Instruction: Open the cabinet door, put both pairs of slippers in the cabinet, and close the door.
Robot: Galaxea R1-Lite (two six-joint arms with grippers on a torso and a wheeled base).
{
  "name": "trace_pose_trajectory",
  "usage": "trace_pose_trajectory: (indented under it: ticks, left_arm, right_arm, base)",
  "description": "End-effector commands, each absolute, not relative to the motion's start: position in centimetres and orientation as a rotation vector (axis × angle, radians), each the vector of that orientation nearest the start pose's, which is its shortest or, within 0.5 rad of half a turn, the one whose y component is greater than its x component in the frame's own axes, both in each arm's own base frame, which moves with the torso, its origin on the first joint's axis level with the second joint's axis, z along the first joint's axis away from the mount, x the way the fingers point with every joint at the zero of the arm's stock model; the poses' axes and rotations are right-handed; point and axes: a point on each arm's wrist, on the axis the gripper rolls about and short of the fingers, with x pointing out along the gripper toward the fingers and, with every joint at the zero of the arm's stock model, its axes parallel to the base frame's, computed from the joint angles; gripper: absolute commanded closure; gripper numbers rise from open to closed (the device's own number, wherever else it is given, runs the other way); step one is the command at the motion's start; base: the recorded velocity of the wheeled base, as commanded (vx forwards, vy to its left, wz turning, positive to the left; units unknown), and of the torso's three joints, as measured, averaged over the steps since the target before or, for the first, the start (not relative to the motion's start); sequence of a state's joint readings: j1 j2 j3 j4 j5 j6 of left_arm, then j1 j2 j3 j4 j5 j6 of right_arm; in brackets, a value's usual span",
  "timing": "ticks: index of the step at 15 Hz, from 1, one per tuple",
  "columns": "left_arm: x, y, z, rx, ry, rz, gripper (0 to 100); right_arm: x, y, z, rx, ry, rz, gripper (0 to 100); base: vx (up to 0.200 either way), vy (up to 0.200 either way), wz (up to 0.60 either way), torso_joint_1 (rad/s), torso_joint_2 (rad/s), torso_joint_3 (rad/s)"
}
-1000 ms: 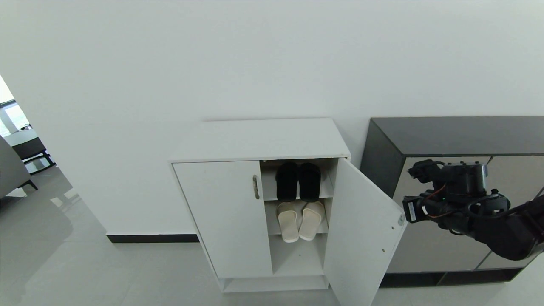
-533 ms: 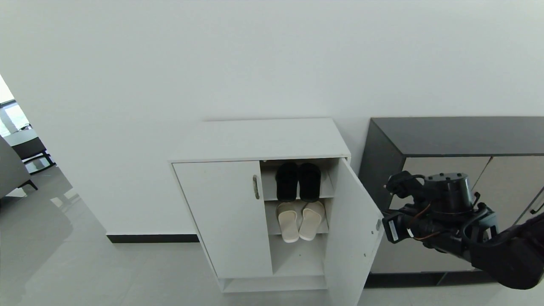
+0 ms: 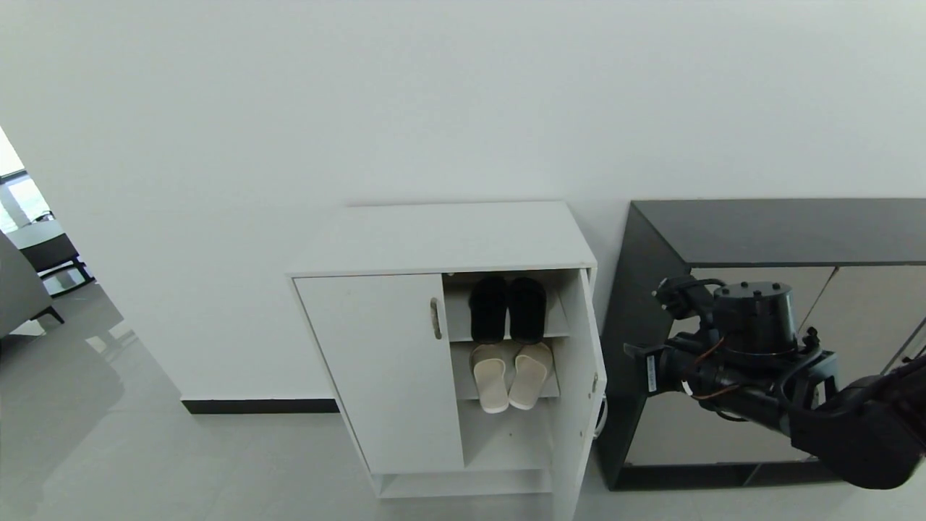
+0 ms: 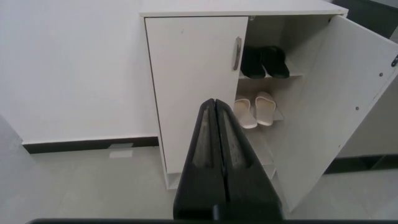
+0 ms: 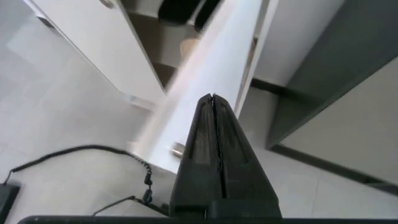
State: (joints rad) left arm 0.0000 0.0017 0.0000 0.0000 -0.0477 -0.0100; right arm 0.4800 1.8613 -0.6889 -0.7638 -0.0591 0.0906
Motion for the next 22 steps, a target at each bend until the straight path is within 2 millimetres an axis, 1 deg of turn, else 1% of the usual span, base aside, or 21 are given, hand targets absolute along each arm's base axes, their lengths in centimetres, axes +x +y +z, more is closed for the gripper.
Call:
trace_pose_trajectory:
  ticks: [1,2,3,4,5,6,8,9,11,13,16,17,19,20,22]
  left_arm:
    - [-2.3,-0.1,7.6,-0.011,0.002,-0.048,100]
    - [-2.3,-0.1,7.6,-0.011,0.002,-0.048,100]
    - [-2.3,-0.1,7.6,-0.011,0.002,-0.048,100]
    - [-2.3,-0.1,7.6,-0.011,0.002,-0.048,100]
    - [-2.3,-0.1,7.6,-0.011,0.002,-0.048,100]
    - [-2.3,-0.1,7.6,-0.011,0.002,-0.046,100]
    - [-2.3,-0.1,7.6,-0.011,0.002,-0.046,100]
    - [-2.3,-0.1,7.6,-0.011,0.002,-0.048,100]
    - [-2.3,-0.1,7.6,-0.011,0.002,-0.046,100]
    - [-2.3,-0.1,7.6,-0.012,0.002,-0.046,100]
    - [-2.3,-0.1,7.6,-0.012,0.002,-0.046,100]
    - [-2.3,-0.1,7.6,-0.012,0.002,-0.044,100]
    - [-2.3,-0.1,7.6,-0.012,0.002,-0.044,100]
    - [-2.3,-0.1,7.6,-0.012,0.002,-0.044,100]
    - [-2.3,-0.1,7.6,-0.012,0.002,-0.044,100]
  right_arm:
    - [28.9,15.5,8.9,-0.048,0.49,0.405,100]
    - [28.8,15.7,8.8,-0.05,0.492,0.412,100]
    - [28.4,16.8,8.4,-0.048,0.506,0.439,100]
    - [28.2,17.7,8.4,-0.027,0.507,0.459,100]
    - [27.6,19.3,8.4,0.038,0.518,0.481,100]
    - [27.5,20.3,8.5,0.061,0.51,0.464,100]
    - [27.9,21.1,8.5,0.06,0.48,0.418,100]
    - [28.3,22.2,8.6,0.129,0.405,0.401,100]
    - [28.4,22.4,8.7,0.155,0.359,0.408,100]
    - [28.4,22.4,8.6,0.153,0.363,0.409,100]
    - [28.0,22.1,7.8,0.148,0.361,0.415,100]
    - [28.2,22.3,7.2,0.146,0.341,0.418,100]
    - [28.5,22.5,5.6,0.123,0.281,0.435,100]
    - [28.4,22.4,5.2,0.11,0.272,0.438,100]
    - [27.5,21.9,4.9,0.062,0.29,0.485,100]
  base:
    - [0.0,0.0,0.0,0.0,0.0,0.0]
    - [0.0,0.0,0.0,0.0,0.0,0.0]
    - [0.0,0.0,0.0,0.0,0.0,0.0]
    - [0.0,0.0,0.0,0.0,0.0,0.0]
    - [0.0,0.0,0.0,0.0,0.0,0.0]
    - [0.0,0.0,0.0,0.0,0.0,0.0]
    - [0.0,0.0,0.0,0.0,0.0,0.0]
    - [0.0,0.0,0.0,0.0,0.0,0.0]
    - [0.0,0.0,0.0,0.0,0.0,0.0]
    - [0.0,0.0,0.0,0.0,0.0,0.0]
    - [0.0,0.0,0.0,0.0,0.0,0.0]
    - [0.0,0.0,0.0,0.0,0.0,0.0]
    - [0.2,0.0,0.0,0.002,0.0,0.0]
    - [0.2,0.0,0.0,-0.012,0.0,0.002]
    - [0.2,0.0,0.0,0.0,0.0,0.005]
